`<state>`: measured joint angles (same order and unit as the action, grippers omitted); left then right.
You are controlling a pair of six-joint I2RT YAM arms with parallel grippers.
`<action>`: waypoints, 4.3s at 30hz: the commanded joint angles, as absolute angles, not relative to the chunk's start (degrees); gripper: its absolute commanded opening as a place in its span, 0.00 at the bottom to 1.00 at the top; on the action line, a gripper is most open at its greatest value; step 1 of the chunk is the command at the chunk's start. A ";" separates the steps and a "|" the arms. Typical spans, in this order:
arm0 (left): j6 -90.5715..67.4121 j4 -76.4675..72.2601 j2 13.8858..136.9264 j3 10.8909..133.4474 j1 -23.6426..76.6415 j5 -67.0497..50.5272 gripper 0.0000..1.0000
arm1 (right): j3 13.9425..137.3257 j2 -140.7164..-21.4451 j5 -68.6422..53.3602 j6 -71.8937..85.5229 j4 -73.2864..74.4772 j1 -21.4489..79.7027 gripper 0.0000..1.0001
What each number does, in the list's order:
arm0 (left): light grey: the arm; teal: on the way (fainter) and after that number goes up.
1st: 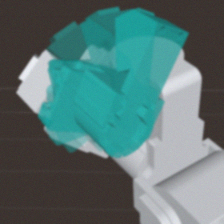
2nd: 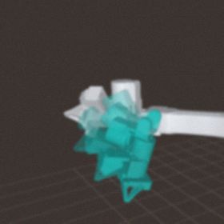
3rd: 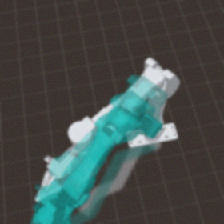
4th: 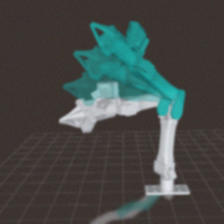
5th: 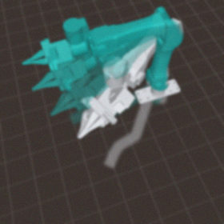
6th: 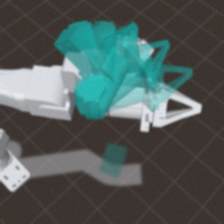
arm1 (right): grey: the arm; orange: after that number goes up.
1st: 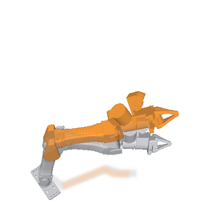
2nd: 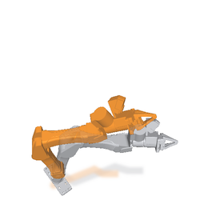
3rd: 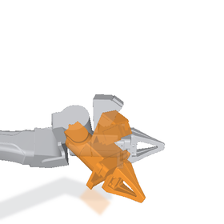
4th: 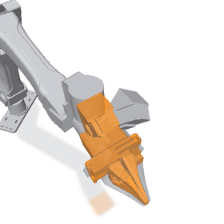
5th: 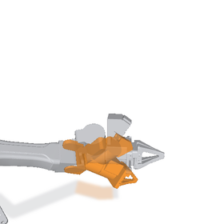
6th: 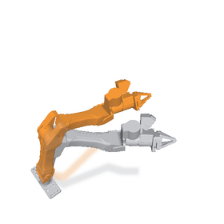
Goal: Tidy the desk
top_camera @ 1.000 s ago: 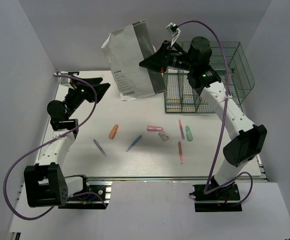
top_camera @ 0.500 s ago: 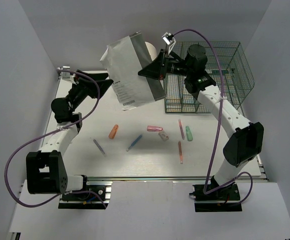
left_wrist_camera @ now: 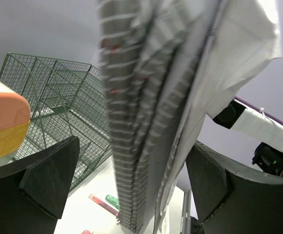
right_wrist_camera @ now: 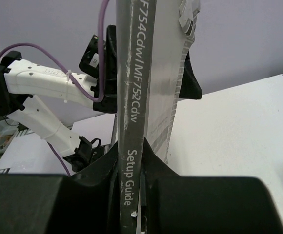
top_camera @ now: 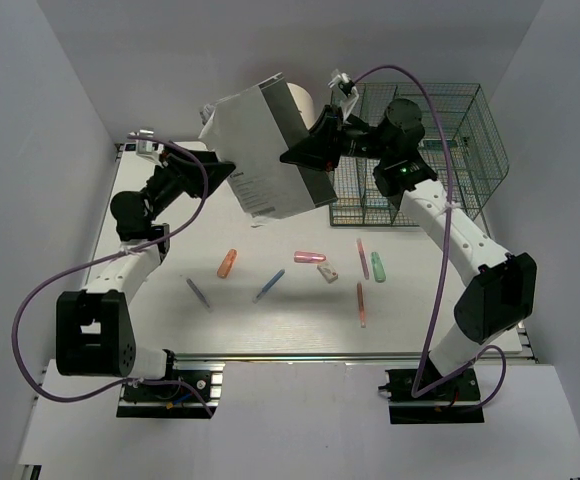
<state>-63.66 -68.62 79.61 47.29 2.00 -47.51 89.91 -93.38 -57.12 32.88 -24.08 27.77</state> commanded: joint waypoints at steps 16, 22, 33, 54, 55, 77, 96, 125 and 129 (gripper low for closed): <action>-79.53 -90.52 89.21 54.32 4.92 -51.50 0.83 | 91.32 -91.14 -58.01 33.41 -32.00 28.13 0.00; -82.70 -96.15 90.70 54.67 4.92 -51.24 0.49 | 91.23 -91.23 -56.34 31.55 -28.83 27.86 0.00; -84.02 -97.91 91.50 57.48 5.45 -51.24 0.18 | 92.55 -92.11 -53.44 29.09 -23.38 27.77 0.00; -85.17 -100.37 90.88 60.03 6.50 -52.03 0.17 | 93.16 -93.25 -53.44 32.35 -24.00 27.60 0.00; -85.17 -100.20 90.97 60.03 6.50 -52.03 0.14 | 93.25 -93.25 -53.52 31.82 -22.78 27.77 0.00; -72.16 -81.31 81.48 55.81 8.70 -70.49 0.00 | 100.81 -94.92 -55.99 17.32 -9.23 27.60 0.37; -60.23 -67.08 79.90 54.67 7.47 -67.94 0.98 | 103.36 -91.59 -48.09 2.29 4.22 26.46 0.00; -19.60 -0.35 63.28 55.90 6.94 -32.61 0.98 | 97.91 -87.19 -0.35 4.57 -11.94 17.05 0.00; -19.95 1.84 62.14 55.20 6.94 -30.95 0.98 | 98.70 -89.12 5.26 2.82 -13.97 16.96 0.00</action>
<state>-20.43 -0.78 64.20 56.47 7.20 -33.45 96.62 -89.95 -1.13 4.43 0.34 17.21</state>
